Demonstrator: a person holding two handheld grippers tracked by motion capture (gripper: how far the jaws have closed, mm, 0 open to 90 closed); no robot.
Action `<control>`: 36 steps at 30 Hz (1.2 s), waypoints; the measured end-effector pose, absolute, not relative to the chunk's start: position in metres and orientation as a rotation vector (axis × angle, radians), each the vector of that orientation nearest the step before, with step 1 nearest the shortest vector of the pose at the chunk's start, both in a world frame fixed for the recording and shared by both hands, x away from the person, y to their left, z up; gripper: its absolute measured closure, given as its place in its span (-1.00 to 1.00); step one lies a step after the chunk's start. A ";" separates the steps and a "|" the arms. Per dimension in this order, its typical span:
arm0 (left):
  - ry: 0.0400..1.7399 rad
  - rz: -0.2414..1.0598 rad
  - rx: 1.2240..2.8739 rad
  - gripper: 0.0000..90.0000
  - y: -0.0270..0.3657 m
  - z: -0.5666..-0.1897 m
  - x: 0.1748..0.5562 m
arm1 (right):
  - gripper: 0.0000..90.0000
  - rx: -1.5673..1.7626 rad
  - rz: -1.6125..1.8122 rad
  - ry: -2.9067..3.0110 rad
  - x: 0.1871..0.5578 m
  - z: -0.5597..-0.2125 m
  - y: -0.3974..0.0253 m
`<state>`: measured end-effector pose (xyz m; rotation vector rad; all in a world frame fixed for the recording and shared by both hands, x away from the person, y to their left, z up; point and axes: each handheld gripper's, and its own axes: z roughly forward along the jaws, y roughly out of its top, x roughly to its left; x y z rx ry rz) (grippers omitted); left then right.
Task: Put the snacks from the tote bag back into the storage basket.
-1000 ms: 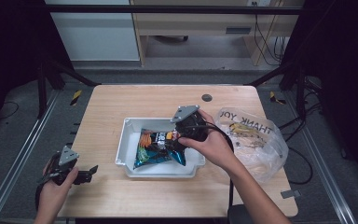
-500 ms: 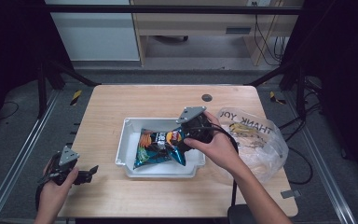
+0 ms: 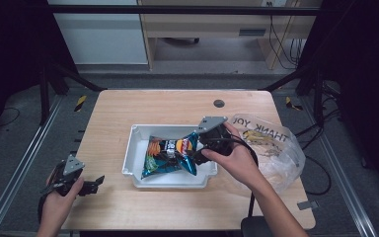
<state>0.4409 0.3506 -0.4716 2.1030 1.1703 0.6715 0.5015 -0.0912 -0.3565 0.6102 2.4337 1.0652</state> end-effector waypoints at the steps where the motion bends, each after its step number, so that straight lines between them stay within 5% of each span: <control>1: 1.171 0.673 2.102 -0.94 0.351 -0.471 0.441 | -0.85 0.618 1.064 2.433 0.501 -0.357 -0.092; 36: 1.174 0.676 2.103 -0.94 0.349 -0.472 0.440 | -0.89 0.823 1.084 2.213 0.473 -0.353 -0.148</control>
